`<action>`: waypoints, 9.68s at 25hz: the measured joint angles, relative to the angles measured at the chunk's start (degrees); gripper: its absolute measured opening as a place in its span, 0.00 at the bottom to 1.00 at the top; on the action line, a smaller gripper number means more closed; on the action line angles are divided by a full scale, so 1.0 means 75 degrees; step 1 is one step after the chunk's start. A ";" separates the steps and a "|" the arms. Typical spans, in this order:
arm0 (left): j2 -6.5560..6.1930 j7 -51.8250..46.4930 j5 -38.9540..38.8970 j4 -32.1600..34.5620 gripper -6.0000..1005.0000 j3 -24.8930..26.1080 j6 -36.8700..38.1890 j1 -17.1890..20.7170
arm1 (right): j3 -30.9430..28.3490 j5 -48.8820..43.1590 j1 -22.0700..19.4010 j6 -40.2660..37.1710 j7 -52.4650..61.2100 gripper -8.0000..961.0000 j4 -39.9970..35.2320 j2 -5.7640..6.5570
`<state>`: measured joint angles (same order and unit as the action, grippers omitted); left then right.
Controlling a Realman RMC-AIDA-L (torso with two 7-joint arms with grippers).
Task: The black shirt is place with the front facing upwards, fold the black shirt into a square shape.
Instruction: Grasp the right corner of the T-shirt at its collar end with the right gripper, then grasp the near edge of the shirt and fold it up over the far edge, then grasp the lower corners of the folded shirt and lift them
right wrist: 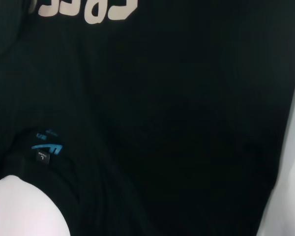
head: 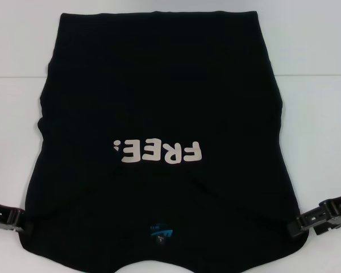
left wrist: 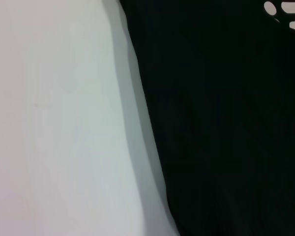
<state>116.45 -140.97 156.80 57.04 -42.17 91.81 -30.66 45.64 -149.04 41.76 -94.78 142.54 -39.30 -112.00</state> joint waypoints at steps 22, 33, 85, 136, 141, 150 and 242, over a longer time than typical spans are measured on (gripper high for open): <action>0.0000 0.0015 0.0000 -0.0011 0.02 -0.0002 -0.0013 0.0010 | 0.0442 -0.0002 0.0242 0.0268 -0.0049 0.85 0.0089 -0.0231; -0.0013 0.0081 0.0000 -0.0118 0.02 -0.0001 -0.0014 -0.0005 | 0.0621 -0.0002 0.0259 0.0296 0.0012 0.48 0.0083 -0.0211; -0.1045 0.2371 -0.0265 -0.2718 0.03 0.0485 0.3177 -0.0652 | 0.0487 -0.0849 0.0037 -0.2350 -0.3045 0.04 0.0092 0.0097; 0.0158 0.4921 -0.4781 -0.4480 0.05 0.5079 -0.4957 -0.1303 | -0.2575 0.4815 0.0238 0.6465 -0.4966 0.08 0.1964 -0.0904; 0.0141 0.4871 -0.4828 -0.4473 0.18 0.5098 -0.4889 -0.1204 | -0.2451 0.4836 0.0218 0.6520 -0.4963 0.29 0.1983 -0.0849; -0.0520 0.4616 -0.4772 -0.4356 0.59 0.4561 -0.2260 -0.0458 | -0.2446 0.4853 -0.0287 0.4012 -0.5752 0.52 0.1634 -0.0484; -0.0748 0.2689 -0.3171 -0.3122 0.05 0.1393 -0.2053 -0.0144 | -0.0937 0.1172 0.0009 0.2562 0.0073 0.86 -0.0046 0.0723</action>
<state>110.85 -120.81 133.01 33.62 -31.72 76.41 -31.74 38.60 -140.25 41.82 -75.57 143.09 -39.64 -106.57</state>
